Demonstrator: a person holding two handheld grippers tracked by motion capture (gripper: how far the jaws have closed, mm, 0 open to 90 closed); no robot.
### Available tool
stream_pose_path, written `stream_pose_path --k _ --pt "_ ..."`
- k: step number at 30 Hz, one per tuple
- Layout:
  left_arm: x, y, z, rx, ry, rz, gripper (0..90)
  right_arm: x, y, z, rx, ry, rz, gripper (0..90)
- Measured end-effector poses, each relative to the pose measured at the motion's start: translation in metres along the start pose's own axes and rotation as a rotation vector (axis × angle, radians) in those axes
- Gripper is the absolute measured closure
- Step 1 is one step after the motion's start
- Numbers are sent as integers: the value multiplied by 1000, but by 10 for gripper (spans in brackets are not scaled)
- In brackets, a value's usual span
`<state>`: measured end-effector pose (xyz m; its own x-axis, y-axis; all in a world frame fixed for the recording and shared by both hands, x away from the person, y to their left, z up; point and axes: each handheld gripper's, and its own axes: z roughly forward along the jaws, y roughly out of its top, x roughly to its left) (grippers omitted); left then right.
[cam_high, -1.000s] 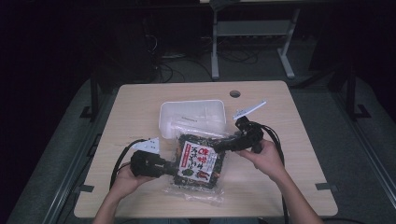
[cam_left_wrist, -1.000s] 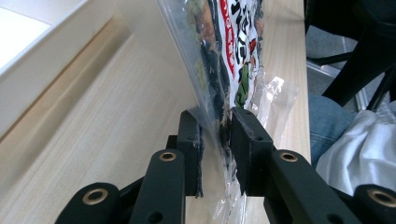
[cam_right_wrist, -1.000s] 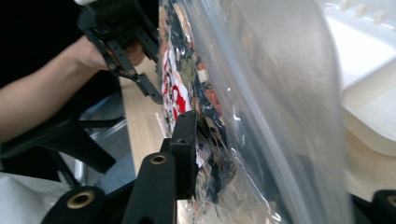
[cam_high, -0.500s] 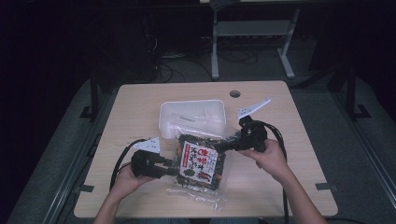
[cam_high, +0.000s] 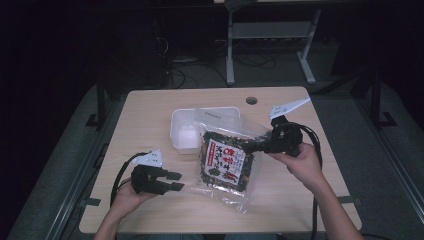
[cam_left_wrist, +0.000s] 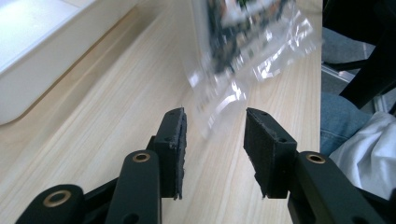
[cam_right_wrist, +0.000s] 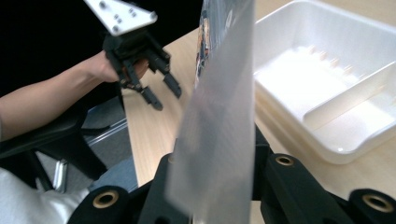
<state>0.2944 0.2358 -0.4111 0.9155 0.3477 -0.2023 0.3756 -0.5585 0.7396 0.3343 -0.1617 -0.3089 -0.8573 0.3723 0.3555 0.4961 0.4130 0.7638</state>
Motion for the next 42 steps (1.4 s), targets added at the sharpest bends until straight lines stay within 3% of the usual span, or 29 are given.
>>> stream_pose_path --k 5,12,22,42 --pt "-3 -6 -4 35 52 8 543 4 11 -11 -19 -54 -14 777" --pt "-4 -13 -6 50 86 -6 460 7 30 -19 -23 -112 -38 777" --pt "-5 -18 -7 70 148 -13 371 11 58 -22 -53 -150 -73 777" --pt "-1 -26 -13 59 164 -39 319 9 110 -13 -99 -231 -107 777"
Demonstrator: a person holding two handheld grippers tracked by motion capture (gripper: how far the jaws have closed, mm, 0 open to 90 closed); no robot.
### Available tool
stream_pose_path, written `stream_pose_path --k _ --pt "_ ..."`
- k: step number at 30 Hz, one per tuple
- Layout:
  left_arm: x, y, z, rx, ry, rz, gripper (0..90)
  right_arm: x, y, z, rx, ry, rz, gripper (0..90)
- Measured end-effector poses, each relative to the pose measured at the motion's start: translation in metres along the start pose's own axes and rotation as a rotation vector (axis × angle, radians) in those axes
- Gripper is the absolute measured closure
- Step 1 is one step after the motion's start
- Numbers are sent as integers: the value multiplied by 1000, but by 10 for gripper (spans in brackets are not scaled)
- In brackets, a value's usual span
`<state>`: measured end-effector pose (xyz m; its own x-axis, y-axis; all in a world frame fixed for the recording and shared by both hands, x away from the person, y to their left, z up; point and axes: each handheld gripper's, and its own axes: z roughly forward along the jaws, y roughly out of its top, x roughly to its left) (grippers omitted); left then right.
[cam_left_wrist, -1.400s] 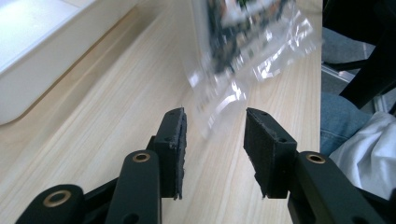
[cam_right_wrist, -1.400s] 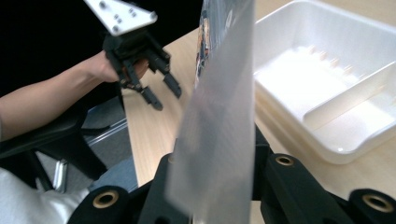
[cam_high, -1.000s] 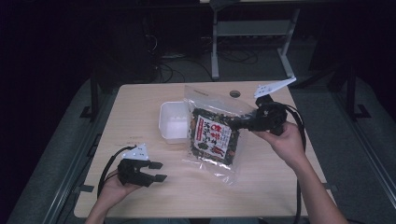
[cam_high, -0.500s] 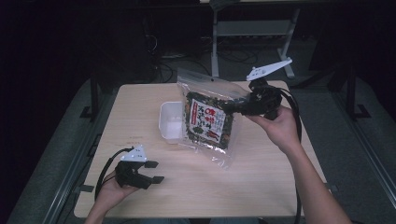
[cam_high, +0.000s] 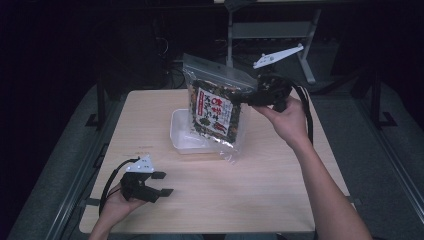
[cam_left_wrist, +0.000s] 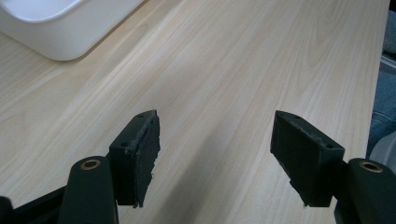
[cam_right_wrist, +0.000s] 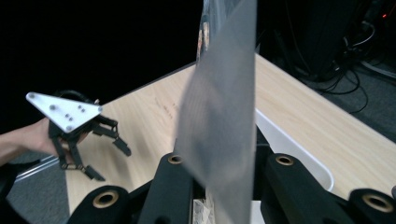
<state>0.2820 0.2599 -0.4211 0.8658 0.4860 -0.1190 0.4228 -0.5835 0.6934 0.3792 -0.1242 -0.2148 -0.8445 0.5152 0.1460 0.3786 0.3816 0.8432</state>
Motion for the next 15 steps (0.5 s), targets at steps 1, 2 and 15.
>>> stream_pose_path --k 1,2,15 --pt "0 0 0 -1 0 0 318 0 2 2 -4 -5 1 777" --pt "1 0 0 -2 0 0 317 0 3 3 -7 -8 4 777" --pt "2 -1 -3 -12 4 -4 306 1 26 37 8 -76 -19 777"
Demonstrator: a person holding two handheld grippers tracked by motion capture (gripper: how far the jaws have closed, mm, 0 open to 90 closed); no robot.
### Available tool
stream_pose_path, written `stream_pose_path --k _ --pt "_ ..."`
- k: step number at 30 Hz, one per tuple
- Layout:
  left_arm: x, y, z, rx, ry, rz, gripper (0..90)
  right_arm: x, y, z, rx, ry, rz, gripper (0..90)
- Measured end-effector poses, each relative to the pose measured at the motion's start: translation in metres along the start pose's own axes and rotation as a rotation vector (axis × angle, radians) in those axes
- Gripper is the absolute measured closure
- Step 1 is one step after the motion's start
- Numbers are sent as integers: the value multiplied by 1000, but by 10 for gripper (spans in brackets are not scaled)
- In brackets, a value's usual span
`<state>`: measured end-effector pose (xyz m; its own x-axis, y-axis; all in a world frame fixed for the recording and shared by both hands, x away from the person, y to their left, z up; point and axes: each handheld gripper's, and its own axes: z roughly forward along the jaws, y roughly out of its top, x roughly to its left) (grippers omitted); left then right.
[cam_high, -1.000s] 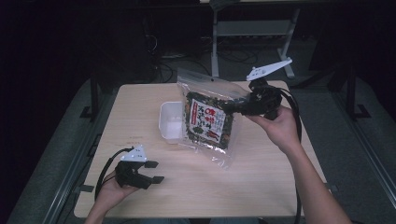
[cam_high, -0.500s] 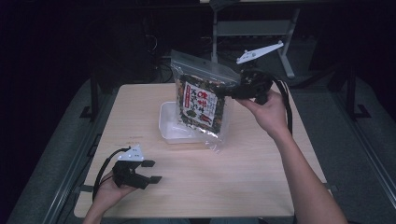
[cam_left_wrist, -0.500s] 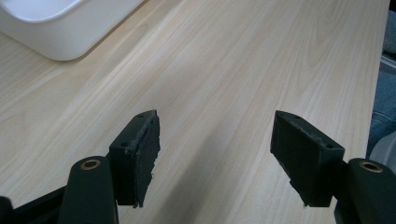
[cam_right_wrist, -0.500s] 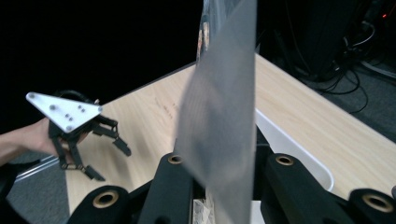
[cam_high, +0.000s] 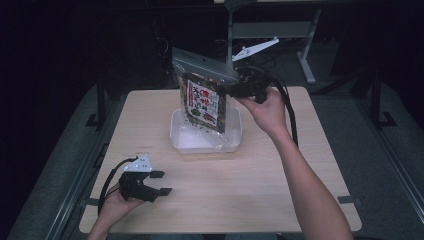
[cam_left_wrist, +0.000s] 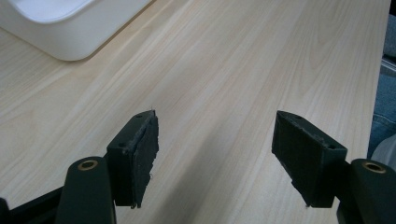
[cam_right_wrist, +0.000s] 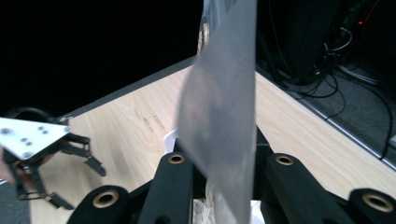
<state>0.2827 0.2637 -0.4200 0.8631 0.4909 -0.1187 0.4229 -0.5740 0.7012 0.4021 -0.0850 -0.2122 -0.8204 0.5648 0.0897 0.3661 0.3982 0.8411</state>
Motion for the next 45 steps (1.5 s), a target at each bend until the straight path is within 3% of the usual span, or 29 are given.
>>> stream_pose_path --k 7,20,26,38,45 --pt "4 -2 -2 -15 -11 -17 297 1 2 16 -8 -51 -21 777" --pt "5 -2 -4 -36 -23 -27 291 -6 -3 49 -9 -52 -41 777" --pt "5 -3 -4 -33 -22 -29 288 -9 -6 59 -15 -60 -22 777" --pt "8 -5 -4 -38 -30 -37 282 -11 -14 79 1 -74 -57 777" --pt "8 -5 -4 -40 -21 -40 278 -16 -26 88 -6 -60 -36 776"
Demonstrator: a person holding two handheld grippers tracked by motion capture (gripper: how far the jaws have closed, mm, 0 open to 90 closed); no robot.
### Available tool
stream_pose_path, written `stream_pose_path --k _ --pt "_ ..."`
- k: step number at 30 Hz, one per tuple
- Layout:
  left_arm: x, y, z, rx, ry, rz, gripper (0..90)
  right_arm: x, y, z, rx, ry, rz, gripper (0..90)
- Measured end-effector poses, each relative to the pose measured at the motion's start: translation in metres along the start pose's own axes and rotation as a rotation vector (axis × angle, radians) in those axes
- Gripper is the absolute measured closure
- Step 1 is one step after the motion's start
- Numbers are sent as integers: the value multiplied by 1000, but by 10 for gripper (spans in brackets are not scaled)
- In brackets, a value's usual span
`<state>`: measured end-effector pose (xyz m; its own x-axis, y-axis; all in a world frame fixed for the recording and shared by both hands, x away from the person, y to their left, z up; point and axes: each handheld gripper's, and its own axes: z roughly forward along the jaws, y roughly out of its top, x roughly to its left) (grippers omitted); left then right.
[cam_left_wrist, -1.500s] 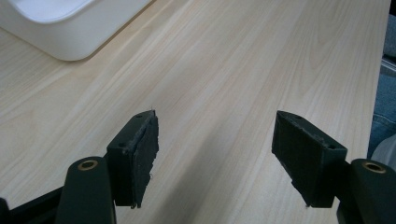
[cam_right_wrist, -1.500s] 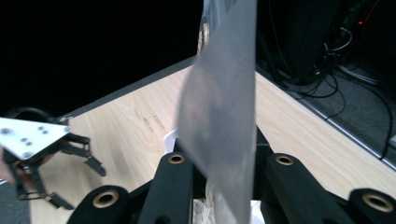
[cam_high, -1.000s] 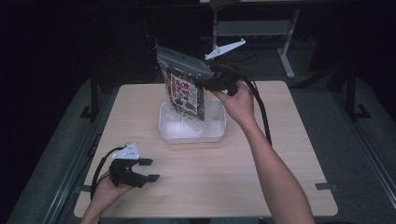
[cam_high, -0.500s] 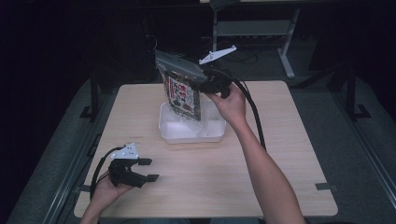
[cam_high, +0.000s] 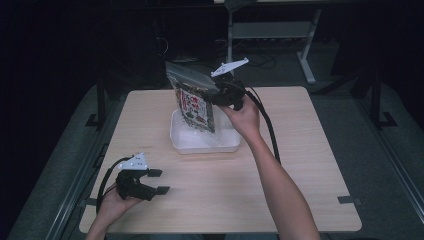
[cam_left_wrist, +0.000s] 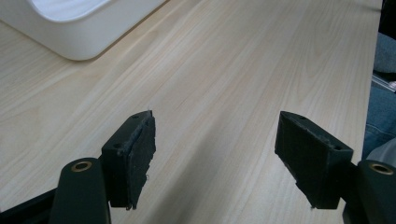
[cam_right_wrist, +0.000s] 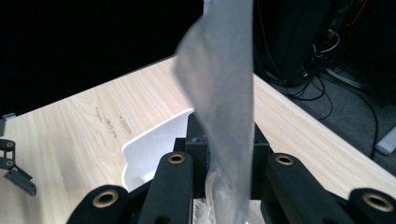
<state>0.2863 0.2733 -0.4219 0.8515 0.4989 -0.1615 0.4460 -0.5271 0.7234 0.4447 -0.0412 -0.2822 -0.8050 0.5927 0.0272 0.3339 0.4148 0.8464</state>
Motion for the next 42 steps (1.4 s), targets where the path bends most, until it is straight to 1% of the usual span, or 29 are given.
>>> stream_pose_path --k 4,7,16,22,24,25,30,37,42 --pt "1 0 0 0 -1 -3 276 0 -4 4 9 2 5 776" --pt "1 0 0 -2 1 -3 274 -1 -7 6 5 10 9 776" --pt "2 -1 -2 -9 0 -9 275 -1 -11 9 9 20 4 776" --pt "2 0 -3 -18 -7 -15 275 -2 -15 11 31 22 1 777" --pt "2 0 -4 -20 -6 -16 275 -1 -17 14 68 11 -18 778" --pt "3 0 -5 -27 -6 -18 275 -1 -17 15 70 11 -19 778" --pt "3 0 -5 -31 -8 -22 275 -3 -19 14 71 27 -15 778" --pt "3 1 -5 -33 -9 -19 275 -5 -21 14 84 28 -25 779" --pt "3 1 -5 -33 -12 -21 275 -8 -21 13 89 24 11 774"
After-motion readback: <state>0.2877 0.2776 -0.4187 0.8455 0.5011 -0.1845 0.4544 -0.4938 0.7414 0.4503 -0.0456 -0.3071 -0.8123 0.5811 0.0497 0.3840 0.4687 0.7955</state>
